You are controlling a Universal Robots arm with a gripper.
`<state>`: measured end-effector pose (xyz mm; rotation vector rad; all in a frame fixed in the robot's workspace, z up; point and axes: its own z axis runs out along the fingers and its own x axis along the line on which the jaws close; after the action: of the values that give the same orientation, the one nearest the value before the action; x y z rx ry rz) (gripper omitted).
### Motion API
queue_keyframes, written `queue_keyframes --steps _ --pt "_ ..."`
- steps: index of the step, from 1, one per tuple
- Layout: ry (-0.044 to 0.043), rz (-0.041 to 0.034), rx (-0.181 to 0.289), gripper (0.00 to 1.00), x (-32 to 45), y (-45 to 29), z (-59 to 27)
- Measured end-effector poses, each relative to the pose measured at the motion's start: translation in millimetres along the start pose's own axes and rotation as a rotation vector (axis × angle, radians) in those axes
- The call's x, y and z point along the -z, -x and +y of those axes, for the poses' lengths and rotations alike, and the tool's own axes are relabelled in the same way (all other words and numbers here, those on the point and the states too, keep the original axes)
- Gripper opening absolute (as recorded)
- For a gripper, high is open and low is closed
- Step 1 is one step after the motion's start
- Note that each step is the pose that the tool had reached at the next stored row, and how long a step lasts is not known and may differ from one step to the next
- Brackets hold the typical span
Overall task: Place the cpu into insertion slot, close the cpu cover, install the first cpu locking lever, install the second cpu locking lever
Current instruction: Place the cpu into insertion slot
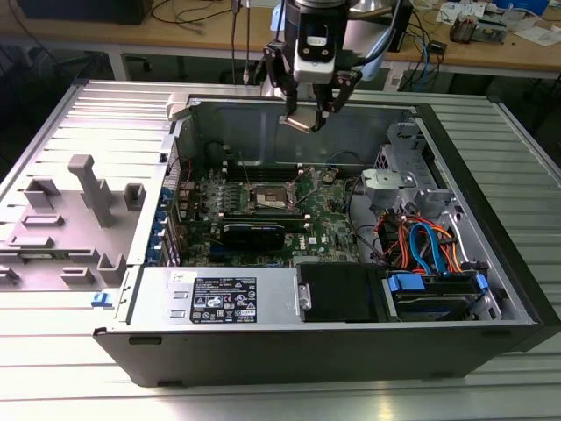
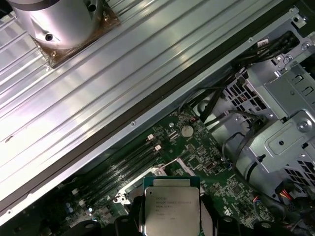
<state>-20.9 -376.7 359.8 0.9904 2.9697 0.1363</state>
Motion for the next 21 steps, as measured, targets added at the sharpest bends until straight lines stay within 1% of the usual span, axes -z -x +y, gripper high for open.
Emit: queue_keyframes --steps 3,5,8,12,21 --pt "0.0004 -0.0022 -0.026 0.55 -1.0 0.1 -0.2" --pt "0.0003 -0.0030 -0.035 0.55 -1.7 0.5 -0.9" --pt "0.0010 -0.0031 -0.038 0.55 -2.1 0.3 -4.2" --pt "0.0007 -0.0039 -0.046 0.55 -2.3 -0.6 -5.8" --pt "0.0009 -0.0041 -0.049 0.55 -2.4 -0.7 -5.9"
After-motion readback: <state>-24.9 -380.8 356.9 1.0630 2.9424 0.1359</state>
